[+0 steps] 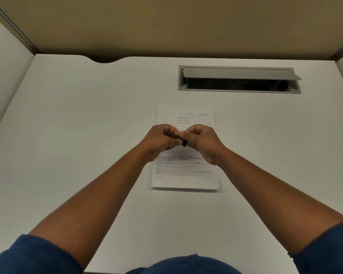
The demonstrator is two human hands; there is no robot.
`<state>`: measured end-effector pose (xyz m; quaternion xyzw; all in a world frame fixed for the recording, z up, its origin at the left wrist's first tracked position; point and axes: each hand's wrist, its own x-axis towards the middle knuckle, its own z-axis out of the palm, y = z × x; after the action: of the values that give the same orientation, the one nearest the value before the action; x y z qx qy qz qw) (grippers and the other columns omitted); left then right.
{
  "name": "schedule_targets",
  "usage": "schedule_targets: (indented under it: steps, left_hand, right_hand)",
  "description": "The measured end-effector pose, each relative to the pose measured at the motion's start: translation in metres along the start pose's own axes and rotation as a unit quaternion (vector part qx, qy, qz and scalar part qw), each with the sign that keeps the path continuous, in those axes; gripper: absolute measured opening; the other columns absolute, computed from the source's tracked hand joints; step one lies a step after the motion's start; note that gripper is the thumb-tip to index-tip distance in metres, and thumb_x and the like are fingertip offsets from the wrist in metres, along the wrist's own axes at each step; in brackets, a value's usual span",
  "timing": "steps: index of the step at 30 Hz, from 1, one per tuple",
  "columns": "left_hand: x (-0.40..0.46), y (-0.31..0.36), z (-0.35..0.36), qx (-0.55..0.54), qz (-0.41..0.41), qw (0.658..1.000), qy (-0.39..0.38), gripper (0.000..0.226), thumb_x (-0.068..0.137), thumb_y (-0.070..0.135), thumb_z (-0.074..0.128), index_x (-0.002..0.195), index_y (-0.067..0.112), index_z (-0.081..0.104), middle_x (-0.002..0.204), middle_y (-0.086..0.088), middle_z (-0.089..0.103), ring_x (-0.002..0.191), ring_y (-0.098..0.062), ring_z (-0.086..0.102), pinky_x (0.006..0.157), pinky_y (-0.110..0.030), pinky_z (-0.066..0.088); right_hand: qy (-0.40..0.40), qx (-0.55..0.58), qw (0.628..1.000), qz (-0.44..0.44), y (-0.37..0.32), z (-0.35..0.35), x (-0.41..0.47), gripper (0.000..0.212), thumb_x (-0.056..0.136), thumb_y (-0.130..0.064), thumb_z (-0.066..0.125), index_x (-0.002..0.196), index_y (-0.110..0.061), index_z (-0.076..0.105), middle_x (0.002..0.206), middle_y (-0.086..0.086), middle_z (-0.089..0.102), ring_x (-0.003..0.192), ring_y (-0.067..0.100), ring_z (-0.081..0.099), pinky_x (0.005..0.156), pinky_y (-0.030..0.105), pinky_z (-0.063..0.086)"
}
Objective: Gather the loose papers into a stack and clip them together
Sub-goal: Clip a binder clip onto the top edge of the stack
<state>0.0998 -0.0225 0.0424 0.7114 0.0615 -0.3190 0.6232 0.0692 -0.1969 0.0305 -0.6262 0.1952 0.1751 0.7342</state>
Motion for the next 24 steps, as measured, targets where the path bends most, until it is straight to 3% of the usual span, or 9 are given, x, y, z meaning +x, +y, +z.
schedule_targets:
  steps: [3,6,11,14,18,24]
  left_hand:
    - [-0.001,0.003,-0.001,0.002,0.010,1.000,-0.005,0.023,0.081,-0.009,0.076,0.098,0.006,0.072,0.093,-0.015,0.075,0.079,-0.021,0.069,0.071,-0.028,0.056]
    - [-0.002,0.007,-0.003,0.020,0.010,1.000,-0.002,0.031,0.077,-0.008,0.079,0.104,0.004,0.070,0.096,-0.018,0.076,0.081,-0.023,0.071,0.067,-0.027,0.055]
    - [0.000,0.008,-0.007,0.022,-0.005,0.999,0.027,0.030,0.075,-0.008,0.081,0.098,0.008,0.070,0.088,-0.014,0.076,0.078,-0.021,0.069,0.064,-0.026,0.055]
    - [0.001,0.007,-0.007,0.012,0.004,0.999,0.036,0.023,0.080,-0.007,0.078,0.094,0.009,0.070,0.086,-0.011,0.075,0.077,-0.020,0.069,0.068,-0.027,0.058]
    - [0.004,0.003,-0.008,-0.013,0.039,0.997,0.062,0.014,0.087,-0.006,0.073,0.091,0.007,0.069,0.094,-0.017,0.073,0.093,-0.034,0.074,0.084,-0.038,0.062]
    - [0.010,-0.003,-0.010,-0.033,0.040,0.996,0.075,0.011,0.088,-0.006,0.071,0.091,0.005,0.068,0.103,-0.025,0.072,0.097,-0.036,0.074,0.085,-0.039,0.062]
  right_hand:
    - [0.000,0.006,1.000,0.020,-0.002,0.002,0.000,0.013,0.088,-0.013,0.075,0.094,-0.008,0.065,0.090,0.010,0.071,0.081,0.022,0.068,0.078,0.033,0.060]
    - [-0.012,0.039,0.998,0.044,-0.002,0.002,0.000,0.024,0.087,-0.016,0.076,0.108,-0.010,0.066,0.094,0.008,0.072,0.079,0.021,0.068,0.073,0.032,0.058]
    - [-0.019,0.066,0.996,0.056,0.000,-0.002,0.002,0.021,0.091,-0.020,0.073,0.107,-0.007,0.072,0.101,0.011,0.075,0.091,0.022,0.070,0.083,0.035,0.058]
    - [-0.019,0.064,0.997,0.046,0.002,-0.002,0.004,0.026,0.093,-0.021,0.071,0.112,-0.004,0.071,0.105,0.013,0.075,0.095,0.023,0.071,0.084,0.031,0.058]
    - [-0.040,0.057,0.996,0.060,0.001,-0.001,0.002,0.031,0.093,-0.029,0.070,0.107,-0.002,0.072,0.103,0.014,0.075,0.089,0.020,0.071,0.082,0.028,0.058]
    - [-0.046,0.082,0.994,0.048,0.001,0.002,0.007,0.024,0.090,-0.026,0.074,0.104,-0.006,0.073,0.099,0.012,0.076,0.090,0.021,0.070,0.087,0.032,0.056]
